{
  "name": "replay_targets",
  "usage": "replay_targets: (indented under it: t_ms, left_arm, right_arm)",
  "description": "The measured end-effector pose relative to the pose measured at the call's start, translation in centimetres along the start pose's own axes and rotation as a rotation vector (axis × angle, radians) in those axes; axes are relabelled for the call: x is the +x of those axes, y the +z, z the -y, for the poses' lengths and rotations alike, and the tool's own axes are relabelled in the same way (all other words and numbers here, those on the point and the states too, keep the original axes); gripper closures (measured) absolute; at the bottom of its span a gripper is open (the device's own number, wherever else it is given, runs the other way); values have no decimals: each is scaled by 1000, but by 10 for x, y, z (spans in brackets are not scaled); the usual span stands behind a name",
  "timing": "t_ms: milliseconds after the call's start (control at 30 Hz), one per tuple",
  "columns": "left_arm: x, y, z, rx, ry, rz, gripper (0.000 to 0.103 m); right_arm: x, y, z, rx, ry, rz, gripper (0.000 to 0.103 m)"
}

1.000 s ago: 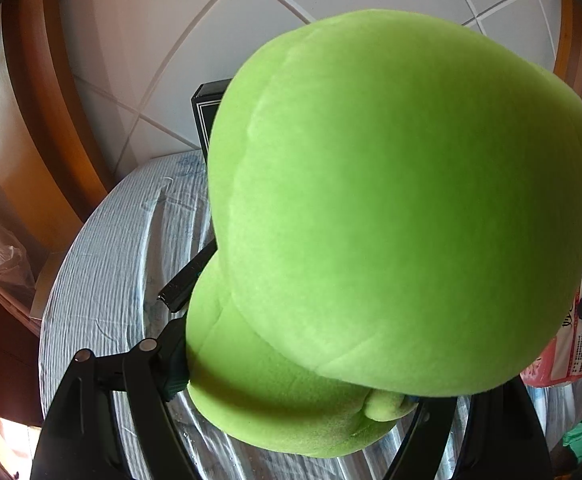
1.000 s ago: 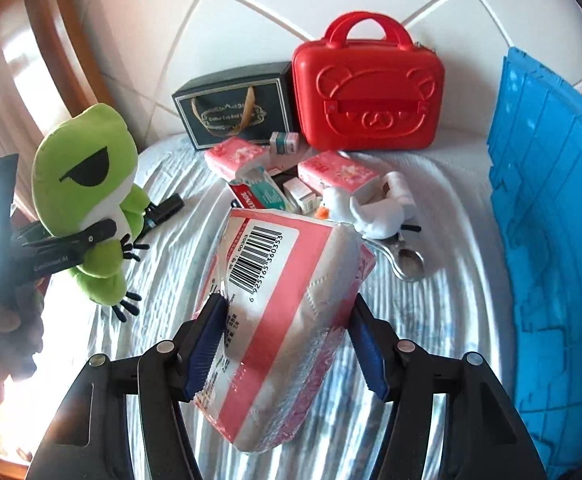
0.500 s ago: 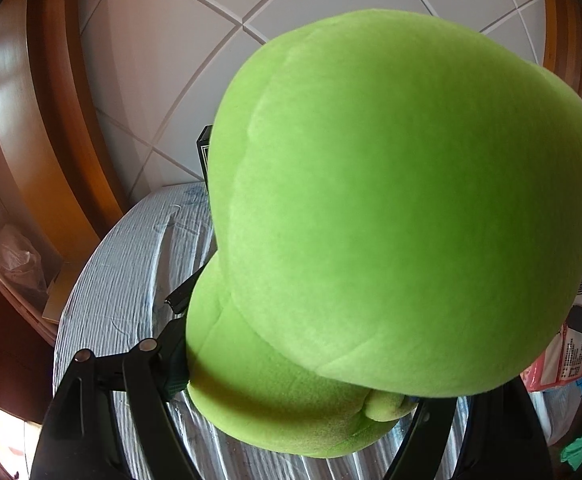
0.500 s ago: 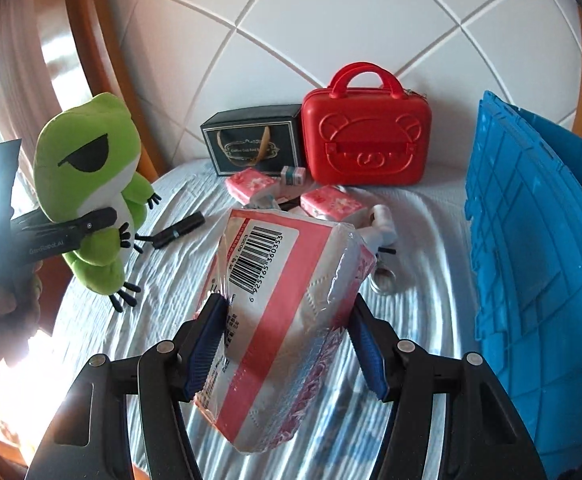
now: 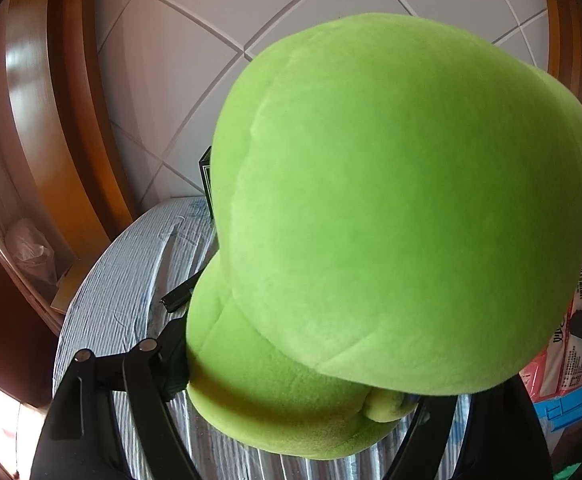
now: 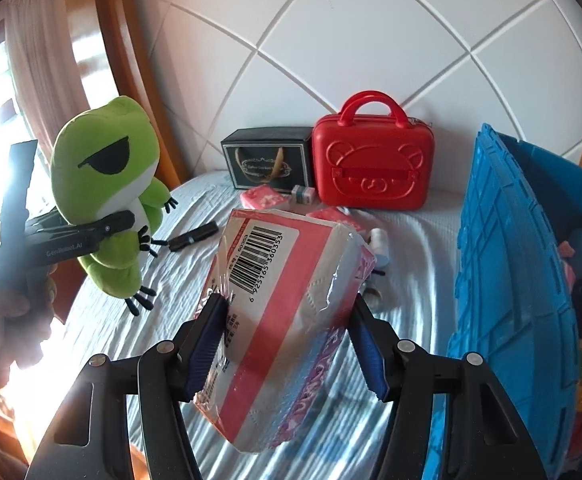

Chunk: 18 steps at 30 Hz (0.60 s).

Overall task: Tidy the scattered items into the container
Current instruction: 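Lift the frog plush and tissue pack and carry both over the blue bin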

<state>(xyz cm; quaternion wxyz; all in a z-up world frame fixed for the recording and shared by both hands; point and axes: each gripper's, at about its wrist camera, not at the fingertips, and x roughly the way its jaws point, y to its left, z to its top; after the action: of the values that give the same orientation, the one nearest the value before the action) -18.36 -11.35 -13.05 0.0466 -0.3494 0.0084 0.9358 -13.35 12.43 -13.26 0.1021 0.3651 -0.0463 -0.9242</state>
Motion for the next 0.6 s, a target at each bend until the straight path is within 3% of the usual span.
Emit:
replay_targets:
  t_ms: [133, 400, 600]
  left_arm:
    - [-10, 12, 10, -16, -5, 21, 24]
    - [-49, 24, 63, -1, -43, 81, 24]
    - [-57, 34, 100, 28, -87, 112, 24]
  right_arm:
    - [-25, 8, 14, 4, 6, 14, 43]
    - [-81, 8, 54, -7, -10, 76, 42]
    - [-118, 2, 94, 18, -38, 121, 42]
